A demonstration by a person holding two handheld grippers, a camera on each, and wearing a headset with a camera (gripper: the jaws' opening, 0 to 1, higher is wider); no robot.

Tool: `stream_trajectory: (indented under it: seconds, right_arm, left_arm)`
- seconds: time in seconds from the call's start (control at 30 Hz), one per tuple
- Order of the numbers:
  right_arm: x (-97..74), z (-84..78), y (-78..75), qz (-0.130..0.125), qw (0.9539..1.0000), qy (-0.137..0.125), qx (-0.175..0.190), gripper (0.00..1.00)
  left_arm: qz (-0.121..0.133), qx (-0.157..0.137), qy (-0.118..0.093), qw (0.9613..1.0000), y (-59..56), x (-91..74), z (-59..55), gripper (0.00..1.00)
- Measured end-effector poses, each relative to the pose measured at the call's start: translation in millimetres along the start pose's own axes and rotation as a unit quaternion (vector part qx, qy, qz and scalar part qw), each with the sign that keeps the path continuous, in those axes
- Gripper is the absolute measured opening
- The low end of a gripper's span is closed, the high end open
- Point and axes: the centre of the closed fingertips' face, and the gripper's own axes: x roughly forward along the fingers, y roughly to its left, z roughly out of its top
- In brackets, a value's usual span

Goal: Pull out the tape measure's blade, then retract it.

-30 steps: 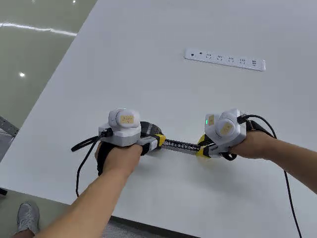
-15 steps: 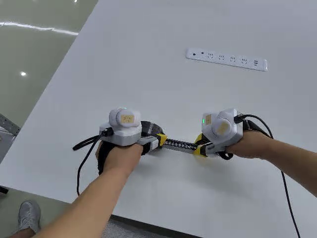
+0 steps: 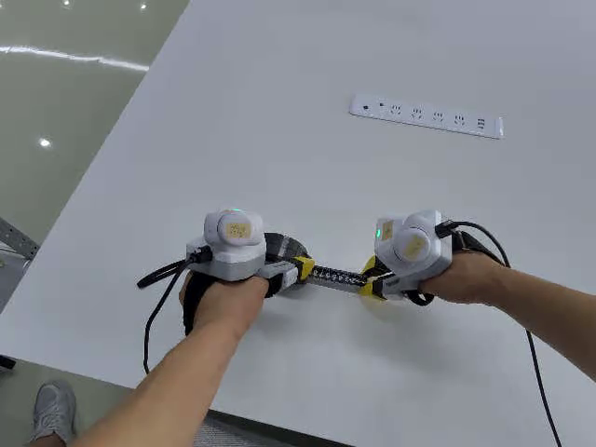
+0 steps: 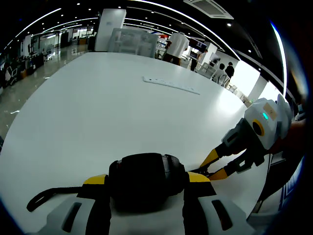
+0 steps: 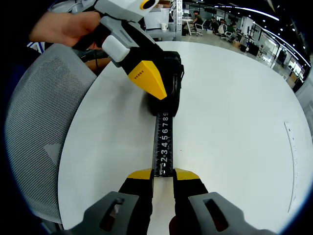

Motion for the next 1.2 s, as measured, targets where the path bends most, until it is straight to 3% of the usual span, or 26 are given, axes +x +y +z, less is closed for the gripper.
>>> stream_trajectory:
  seconds: [1.2]
  right_arm:
    - [21.6, 37.7, -0.6, 0.002, 0.9998, -0.02, -0.003, 0.11]
  left_arm:
    - [-0.012, -0.007, 0.0, 0.9999, 2.3, -0.2, 1.7, 0.55]
